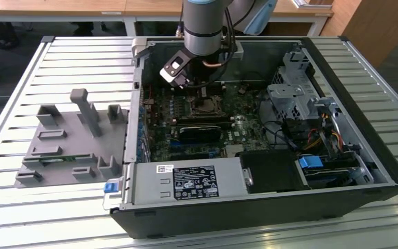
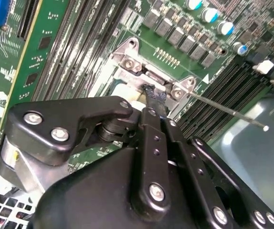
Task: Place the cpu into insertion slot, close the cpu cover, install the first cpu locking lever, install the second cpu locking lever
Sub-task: 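Close the cpu cover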
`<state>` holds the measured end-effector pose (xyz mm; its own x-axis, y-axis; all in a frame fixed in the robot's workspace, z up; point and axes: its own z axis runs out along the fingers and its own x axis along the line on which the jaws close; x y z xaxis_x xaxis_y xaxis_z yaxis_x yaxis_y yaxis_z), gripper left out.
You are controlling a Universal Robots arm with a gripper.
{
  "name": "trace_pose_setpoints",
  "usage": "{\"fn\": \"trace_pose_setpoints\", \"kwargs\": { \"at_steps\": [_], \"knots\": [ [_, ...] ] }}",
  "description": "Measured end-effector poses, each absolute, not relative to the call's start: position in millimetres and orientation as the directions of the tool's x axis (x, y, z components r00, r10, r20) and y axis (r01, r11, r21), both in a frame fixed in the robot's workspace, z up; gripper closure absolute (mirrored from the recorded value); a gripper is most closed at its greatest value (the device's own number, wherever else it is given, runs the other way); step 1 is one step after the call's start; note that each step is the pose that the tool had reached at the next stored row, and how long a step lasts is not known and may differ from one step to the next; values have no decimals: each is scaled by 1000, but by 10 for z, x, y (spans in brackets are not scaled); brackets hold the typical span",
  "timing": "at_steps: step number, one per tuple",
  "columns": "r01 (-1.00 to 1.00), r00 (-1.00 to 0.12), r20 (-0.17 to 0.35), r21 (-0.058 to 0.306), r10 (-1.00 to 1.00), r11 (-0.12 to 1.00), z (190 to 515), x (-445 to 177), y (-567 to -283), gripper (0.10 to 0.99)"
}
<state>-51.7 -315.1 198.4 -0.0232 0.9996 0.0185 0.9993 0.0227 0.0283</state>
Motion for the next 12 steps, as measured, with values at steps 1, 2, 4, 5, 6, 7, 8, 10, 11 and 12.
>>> {"fn": "trace_pose_setpoints", "kwargs": {
  "at_steps": [1,2,4,5,6,7,8,10,11,12],
  "knots": [
    [999,-23,19,29,1000,23,1981,-499,-3149,980],
    [999,-23,19,29,1000,23,1982,-482,-3149,980],
    [999,-23,19,29,1000,23,1982,-455,-3148,980],
    [999,-23,19,29,1000,23,1981,-450,-3148,980],
    [999,-23,19,29,1000,23,1983,-449,-3147,980],
    [999,-23,20,30,1000,23,1988,-447,-3146,980],
    [999,-23,21,30,1000,23,1995,-445,-3144,980],
    [999,-23,20,30,1000,23,2032,-446,-3145,980],
    [999,-23,19,29,1000,23,2059,-447,-3147,980],
    [999,-23,20,29,1000,23,2085,-447,-3146,980]
  ]
}}
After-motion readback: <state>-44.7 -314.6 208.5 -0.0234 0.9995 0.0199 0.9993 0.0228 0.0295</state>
